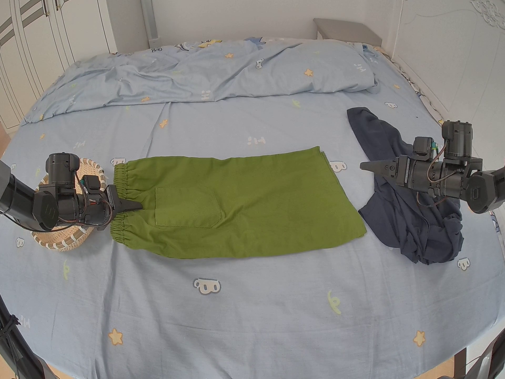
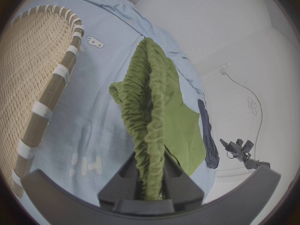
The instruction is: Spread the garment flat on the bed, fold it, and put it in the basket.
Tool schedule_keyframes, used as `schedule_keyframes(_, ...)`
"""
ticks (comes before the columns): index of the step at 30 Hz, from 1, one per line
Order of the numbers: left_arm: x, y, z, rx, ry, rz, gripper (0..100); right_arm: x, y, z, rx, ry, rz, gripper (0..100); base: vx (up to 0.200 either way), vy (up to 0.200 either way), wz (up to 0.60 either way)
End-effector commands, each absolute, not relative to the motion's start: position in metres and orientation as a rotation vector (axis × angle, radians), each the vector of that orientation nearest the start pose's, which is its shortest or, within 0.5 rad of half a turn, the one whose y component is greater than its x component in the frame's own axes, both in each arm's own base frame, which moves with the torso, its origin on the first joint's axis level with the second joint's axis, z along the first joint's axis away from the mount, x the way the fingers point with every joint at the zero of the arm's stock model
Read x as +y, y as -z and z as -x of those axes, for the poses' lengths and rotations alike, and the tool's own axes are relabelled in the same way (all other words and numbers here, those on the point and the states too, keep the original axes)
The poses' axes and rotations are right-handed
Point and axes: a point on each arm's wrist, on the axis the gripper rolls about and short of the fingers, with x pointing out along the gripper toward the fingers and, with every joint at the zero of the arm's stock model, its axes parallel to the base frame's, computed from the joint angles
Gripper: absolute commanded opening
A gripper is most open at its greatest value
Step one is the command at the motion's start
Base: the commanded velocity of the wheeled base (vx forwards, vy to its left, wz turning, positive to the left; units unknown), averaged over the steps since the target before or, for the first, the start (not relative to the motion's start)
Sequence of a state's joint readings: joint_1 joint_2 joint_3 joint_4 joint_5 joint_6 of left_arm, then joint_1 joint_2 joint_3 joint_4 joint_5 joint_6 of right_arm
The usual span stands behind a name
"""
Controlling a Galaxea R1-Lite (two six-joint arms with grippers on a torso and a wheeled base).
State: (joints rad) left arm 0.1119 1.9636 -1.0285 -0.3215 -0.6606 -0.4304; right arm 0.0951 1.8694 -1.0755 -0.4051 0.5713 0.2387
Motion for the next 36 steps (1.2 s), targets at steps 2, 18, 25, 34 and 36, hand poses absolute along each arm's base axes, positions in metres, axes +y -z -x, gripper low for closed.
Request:
schedule_keyframes(2,0.027,-0.129,-0.358,0.676,0.404,0.639,0,0.045,-0.141,-0.385,0.537,-0.595,-0.315,100,0.000,0.000,0.00)
schedule_keyframes(18,0.026,-0.128,-0.357,0.679,0.404,0.638,0,0.064,-0.112,-0.436,0.650,-0.641,-0.249,100,0.000,0.000,0.00)
schedule_keyframes(25,0.026,-0.126,-0.358,0.682,0.403,0.639,0,0.067,-0.108,-0.435,0.663,-0.647,-0.248,100,0.000,0.000,0.00)
schedule_keyframes(34,0.026,-0.127,-0.357,0.679,0.404,0.638,0,0.078,-0.095,-0.435,0.698,-0.666,-0.245,100,0.000,0.000,0.00)
schedule_keyframes(36,0.026,-0.128,-0.357,0.679,0.404,0.637,0,0.078,-0.093,-0.435,0.703,-0.665,-0.246,100,0.000,0.000,0.00)
